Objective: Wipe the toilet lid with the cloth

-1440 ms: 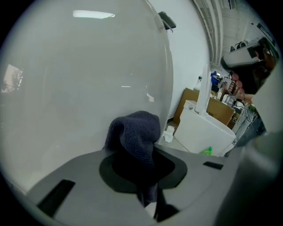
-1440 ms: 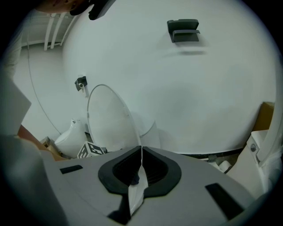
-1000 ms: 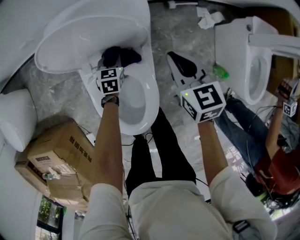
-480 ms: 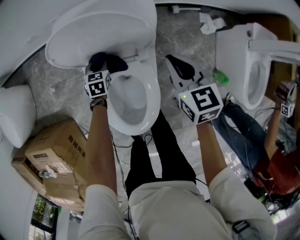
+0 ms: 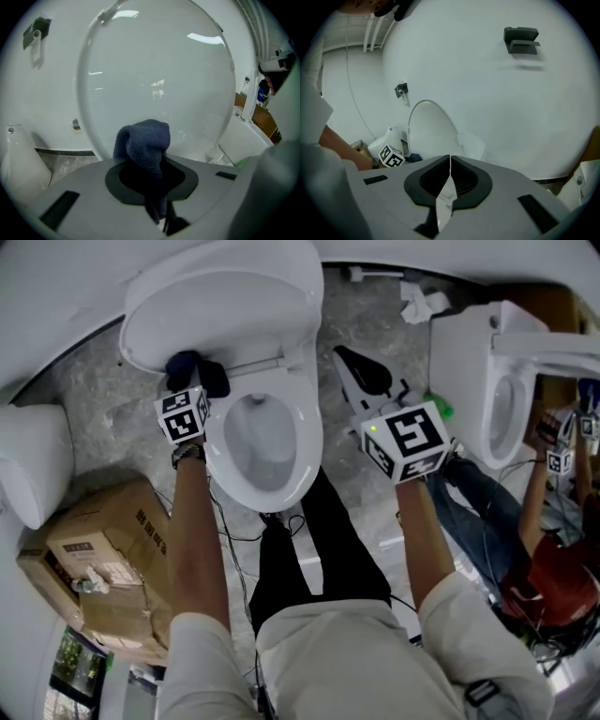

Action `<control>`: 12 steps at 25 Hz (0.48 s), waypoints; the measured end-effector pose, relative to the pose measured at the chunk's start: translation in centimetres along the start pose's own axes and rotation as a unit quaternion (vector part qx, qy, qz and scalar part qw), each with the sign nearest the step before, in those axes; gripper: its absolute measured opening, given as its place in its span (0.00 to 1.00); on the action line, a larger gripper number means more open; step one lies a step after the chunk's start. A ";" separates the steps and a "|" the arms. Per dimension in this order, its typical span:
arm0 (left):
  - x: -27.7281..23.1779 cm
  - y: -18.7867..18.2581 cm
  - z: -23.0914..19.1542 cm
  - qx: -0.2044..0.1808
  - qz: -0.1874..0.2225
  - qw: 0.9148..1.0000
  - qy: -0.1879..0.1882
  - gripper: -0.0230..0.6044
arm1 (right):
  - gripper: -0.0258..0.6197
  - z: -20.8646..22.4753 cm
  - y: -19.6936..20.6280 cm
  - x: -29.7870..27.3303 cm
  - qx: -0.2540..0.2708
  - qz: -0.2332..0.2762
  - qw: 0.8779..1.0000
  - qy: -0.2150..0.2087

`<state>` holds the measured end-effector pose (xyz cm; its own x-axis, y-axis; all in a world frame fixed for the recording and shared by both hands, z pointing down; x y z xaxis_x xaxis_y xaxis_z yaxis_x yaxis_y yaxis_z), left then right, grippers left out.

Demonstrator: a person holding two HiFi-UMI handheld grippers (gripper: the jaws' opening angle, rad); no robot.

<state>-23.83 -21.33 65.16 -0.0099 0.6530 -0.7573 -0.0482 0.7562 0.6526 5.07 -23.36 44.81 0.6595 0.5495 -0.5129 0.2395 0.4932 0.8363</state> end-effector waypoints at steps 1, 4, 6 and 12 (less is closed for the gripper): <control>0.5 -0.5 -0.4 0.002 0.007 1.000 -0.001 0.12 | 0.09 -0.1 -0.5 -0.1 0.003 0.002 1.000 -0.004; 2.1 -2.1 -1.6 0.006 0.030 1.000 -0.007 0.12 | 0.09 -0.3 -2.0 -0.6 0.016 0.004 1.000 -0.013; 3.2 -3.2 -2.2 0.005 0.044 0.999 -0.010 0.12 | 0.09 -0.5 -2.9 -0.8 0.026 0.004 1.000 -0.015; 6.3 -6.9 -2.6 -0.013 0.092 0.996 -0.011 0.12 | 0.09 -1.6 -5.2 -1.0 0.038 0.018 0.999 -0.014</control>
<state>-26.13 -22.56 55.78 0.0006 0.7811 -0.6244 -0.0741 0.6227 0.7789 2.00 -25.38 40.68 0.6875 0.5471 -0.4775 0.2681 0.4199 0.8671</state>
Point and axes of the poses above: the fingertips, and each gripper's own axes: x backward along the fingers, z to its right, y out of its underside, the point moved 2 cm from there along x, backward along the fingers, and after that the axes turned 3 degrees about -y, right-handed, at the moved point
